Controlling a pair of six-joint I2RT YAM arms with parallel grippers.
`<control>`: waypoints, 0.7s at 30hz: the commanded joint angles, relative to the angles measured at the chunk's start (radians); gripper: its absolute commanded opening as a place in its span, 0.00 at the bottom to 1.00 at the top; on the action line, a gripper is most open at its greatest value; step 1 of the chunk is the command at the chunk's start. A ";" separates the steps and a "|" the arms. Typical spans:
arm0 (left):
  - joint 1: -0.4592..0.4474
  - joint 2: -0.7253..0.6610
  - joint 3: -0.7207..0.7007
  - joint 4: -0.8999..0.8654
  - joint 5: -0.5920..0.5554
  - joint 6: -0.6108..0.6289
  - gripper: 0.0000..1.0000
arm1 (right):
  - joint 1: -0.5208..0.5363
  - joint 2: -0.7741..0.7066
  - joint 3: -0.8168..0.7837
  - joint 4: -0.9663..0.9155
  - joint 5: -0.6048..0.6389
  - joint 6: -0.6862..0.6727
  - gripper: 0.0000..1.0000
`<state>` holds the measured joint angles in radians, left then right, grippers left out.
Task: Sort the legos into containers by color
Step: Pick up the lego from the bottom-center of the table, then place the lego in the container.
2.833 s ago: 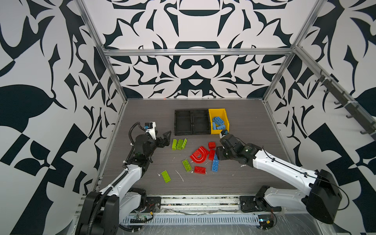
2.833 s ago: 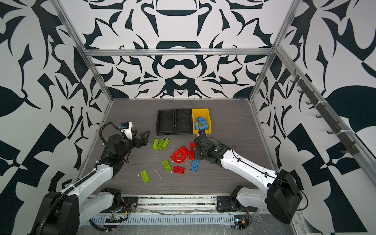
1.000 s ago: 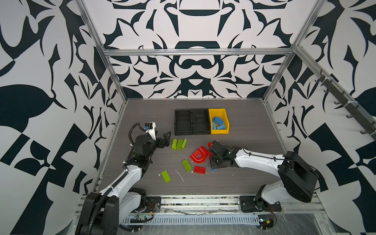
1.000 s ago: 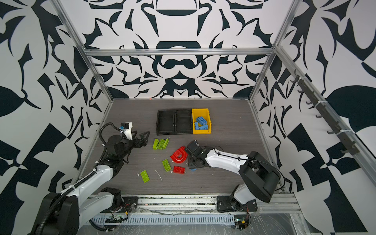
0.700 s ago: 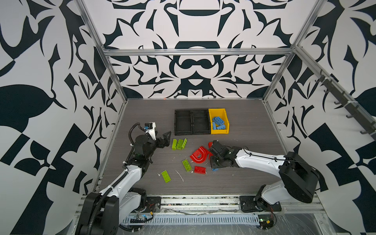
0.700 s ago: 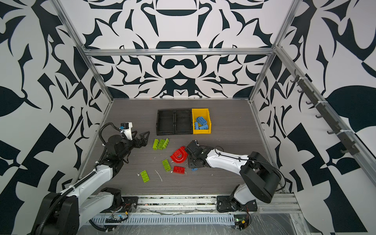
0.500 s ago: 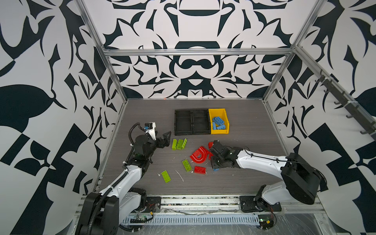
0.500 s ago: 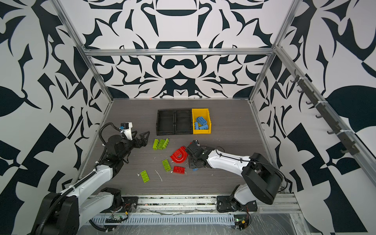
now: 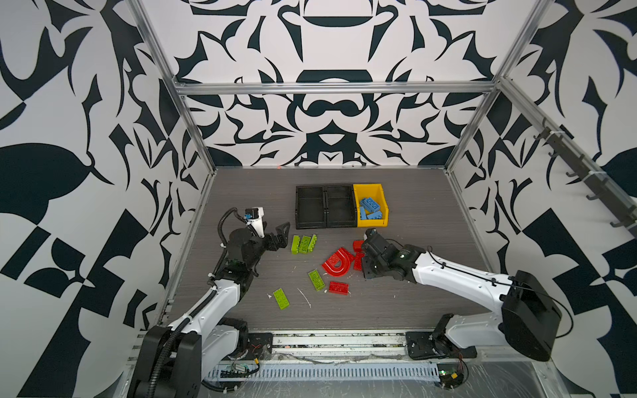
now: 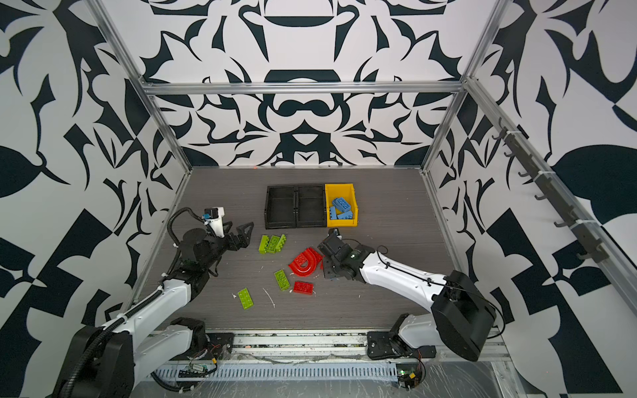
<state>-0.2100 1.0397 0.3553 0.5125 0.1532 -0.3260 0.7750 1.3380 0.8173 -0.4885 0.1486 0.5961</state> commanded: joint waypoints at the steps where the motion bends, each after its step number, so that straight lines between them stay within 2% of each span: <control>1: -0.002 -0.007 -0.013 0.011 -0.006 -0.006 0.99 | -0.065 -0.020 0.068 0.011 -0.015 -0.086 0.24; 10: -0.002 0.005 -0.012 0.015 -0.004 -0.007 0.99 | -0.221 0.001 0.157 0.075 -0.083 -0.206 0.25; 16: -0.002 0.006 -0.017 0.022 -0.015 -0.003 0.99 | -0.345 0.106 0.262 0.123 -0.176 -0.281 0.25; 21: -0.002 0.003 -0.019 0.023 -0.016 -0.001 0.99 | -0.393 0.212 0.381 0.123 -0.196 -0.337 0.25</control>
<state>-0.2100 1.0416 0.3550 0.5133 0.1459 -0.3256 0.3935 1.5295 1.1286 -0.3965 -0.0097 0.3180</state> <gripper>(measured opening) 0.994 0.264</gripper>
